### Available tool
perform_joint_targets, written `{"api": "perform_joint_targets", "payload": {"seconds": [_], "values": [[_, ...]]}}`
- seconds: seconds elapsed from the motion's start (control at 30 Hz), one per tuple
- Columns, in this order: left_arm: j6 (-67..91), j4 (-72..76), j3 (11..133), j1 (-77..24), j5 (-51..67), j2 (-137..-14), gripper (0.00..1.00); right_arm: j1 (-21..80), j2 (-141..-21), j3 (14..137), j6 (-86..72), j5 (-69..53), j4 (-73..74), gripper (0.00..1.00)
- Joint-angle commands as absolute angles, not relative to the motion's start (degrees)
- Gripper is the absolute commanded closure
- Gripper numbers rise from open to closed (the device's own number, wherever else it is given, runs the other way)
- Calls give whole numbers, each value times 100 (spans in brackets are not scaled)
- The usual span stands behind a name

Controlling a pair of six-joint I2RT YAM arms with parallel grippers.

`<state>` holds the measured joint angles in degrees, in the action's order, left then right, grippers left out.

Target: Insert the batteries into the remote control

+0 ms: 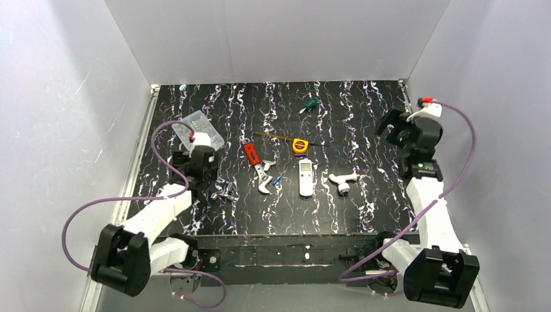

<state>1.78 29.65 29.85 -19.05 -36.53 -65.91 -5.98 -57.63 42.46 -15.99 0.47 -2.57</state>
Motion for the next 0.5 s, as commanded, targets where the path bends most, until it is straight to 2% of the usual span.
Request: {"api": "perform_joint_targets", "payload": {"seconds": [0.0, 0.2, 0.27, 0.37, 0.47], "values": [[1086, 10, 4111, -1908, -3981, -5939, 1, -588, -5754, 5037, -2354, 238, 1563, 0], [1018, -837, 4475, -1911, -3544, -5570, 0, -588, -5801, 4827, -2421, -950, 1223, 0], [1030, -808, 4422, -1908, -3234, -5384, 1, -503, -6003, 5040, -2554, -1131, 1515, 7], [1179, -743, 4286, -1910, -2538, -5080, 1, -46, -6080, 5170, -2555, -665, 1781, 8], [1199, -660, 4206, -1907, -1792, -4865, 1, 872, -6065, 5250, -2495, 71, 1959, 8]]}}
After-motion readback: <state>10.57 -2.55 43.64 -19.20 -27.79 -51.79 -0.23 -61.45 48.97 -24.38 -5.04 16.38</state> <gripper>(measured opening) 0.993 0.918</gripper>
